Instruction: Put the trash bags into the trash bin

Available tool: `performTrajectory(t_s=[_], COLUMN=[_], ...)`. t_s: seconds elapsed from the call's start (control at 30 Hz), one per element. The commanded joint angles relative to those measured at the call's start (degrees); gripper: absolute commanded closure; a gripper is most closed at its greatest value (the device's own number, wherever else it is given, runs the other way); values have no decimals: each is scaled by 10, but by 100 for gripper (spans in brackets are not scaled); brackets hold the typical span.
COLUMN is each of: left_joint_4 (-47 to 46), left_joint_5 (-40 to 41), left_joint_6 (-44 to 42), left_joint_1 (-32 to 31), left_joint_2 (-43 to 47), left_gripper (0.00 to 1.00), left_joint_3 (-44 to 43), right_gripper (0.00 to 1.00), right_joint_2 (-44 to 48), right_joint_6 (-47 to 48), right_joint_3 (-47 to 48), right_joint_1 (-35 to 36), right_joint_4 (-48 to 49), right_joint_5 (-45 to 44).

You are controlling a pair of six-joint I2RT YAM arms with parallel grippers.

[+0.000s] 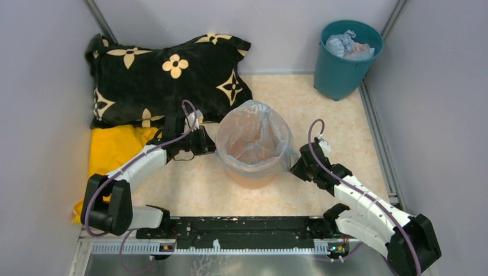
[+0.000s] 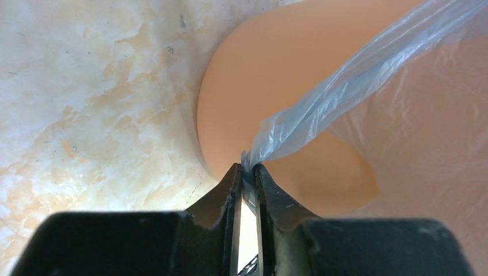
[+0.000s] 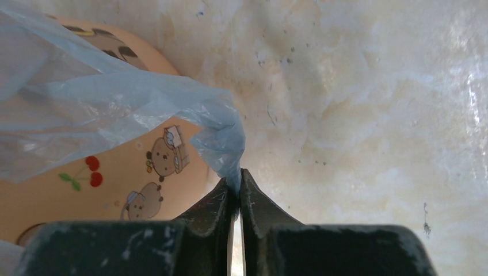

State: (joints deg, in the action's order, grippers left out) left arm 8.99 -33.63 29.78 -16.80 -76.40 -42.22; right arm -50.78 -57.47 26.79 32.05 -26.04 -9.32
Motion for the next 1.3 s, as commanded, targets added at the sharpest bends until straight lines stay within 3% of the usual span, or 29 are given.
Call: performTrajectory(t_s=[0.0, 0.13, 0.27, 0.43, 0.53, 0.73, 0.8, 1.27], left_joint_4=[5, 31, 62, 76, 90, 120, 140, 180], left_joint_5=[15, 28, 58, 95, 110, 151, 153, 162], left_joint_6=[10, 10, 2, 9, 12, 12, 4, -25], left_joint_1=[-3, -3, -3, -3, -3, -3, -3, -2], left_joint_2=[29, 49, 62, 71, 72, 100, 106, 119], left_gripper=[79, 73, 67, 55, 53, 51, 42, 41], left_joint_3=[11, 4, -10, -11, -17, -46, -67, -165], right_gripper=[89, 50, 36, 34, 34, 38, 40, 43], right_joint_2=[10, 21, 71, 80, 64, 26, 2, -129], right_joint_6=[55, 100, 140, 205, 239, 293, 297, 307], right_joint_3=[43, 99, 160, 258, 316, 374, 400, 507], right_joint_1=[-18, -18, -18, -18, -18, -17, -12, 69], right_joint_4=[6, -59, -136, -206, -226, -186, -196, -262], right_joint_5=[3, -16, -78, -125, -120, 21, 32, -21])
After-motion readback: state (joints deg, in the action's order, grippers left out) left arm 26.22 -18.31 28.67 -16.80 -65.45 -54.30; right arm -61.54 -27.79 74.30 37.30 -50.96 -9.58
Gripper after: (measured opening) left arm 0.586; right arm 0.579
